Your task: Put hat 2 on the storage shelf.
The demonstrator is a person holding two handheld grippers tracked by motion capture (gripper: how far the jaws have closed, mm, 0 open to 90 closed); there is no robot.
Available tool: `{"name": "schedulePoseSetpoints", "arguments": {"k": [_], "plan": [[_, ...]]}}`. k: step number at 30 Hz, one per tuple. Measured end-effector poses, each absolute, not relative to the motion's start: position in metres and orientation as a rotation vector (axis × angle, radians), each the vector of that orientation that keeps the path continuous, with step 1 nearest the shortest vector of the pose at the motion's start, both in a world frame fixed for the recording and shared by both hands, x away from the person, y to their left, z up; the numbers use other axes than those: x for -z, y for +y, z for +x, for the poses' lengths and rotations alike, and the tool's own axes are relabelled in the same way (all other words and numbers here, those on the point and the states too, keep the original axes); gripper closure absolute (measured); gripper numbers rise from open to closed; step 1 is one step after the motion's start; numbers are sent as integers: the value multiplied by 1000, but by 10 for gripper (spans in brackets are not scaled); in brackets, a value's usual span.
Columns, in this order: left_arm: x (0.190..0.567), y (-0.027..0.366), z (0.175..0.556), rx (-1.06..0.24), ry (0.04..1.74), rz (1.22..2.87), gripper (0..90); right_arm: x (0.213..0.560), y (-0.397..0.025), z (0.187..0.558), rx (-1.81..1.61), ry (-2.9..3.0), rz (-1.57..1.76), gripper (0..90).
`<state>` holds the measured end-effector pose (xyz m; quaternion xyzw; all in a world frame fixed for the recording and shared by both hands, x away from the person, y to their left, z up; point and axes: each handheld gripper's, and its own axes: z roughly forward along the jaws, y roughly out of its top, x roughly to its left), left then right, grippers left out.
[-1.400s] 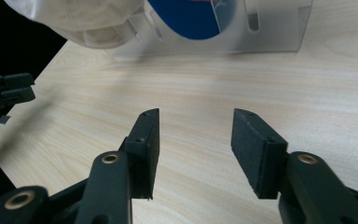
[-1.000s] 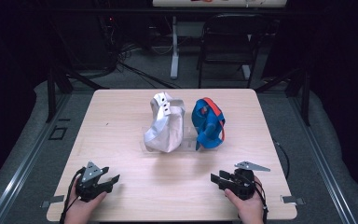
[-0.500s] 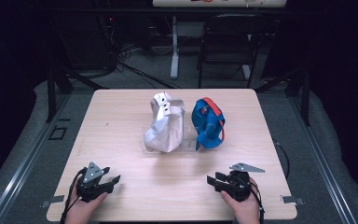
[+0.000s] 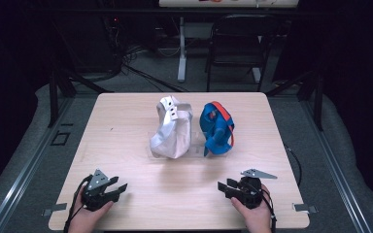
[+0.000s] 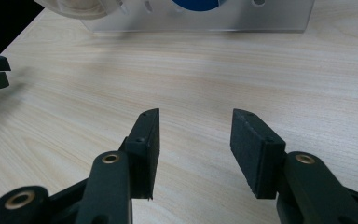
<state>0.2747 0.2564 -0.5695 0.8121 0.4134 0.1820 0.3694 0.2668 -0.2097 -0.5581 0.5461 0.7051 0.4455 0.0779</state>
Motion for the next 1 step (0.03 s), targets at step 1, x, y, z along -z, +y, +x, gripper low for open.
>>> {"name": "schedulePoseSetpoints", "arguments": {"k": [1], "plan": [[569, 256, 275, -467, 1060, 2078, 513, 557, -210, 267, -1328, 2110, 1639, 529]]}}
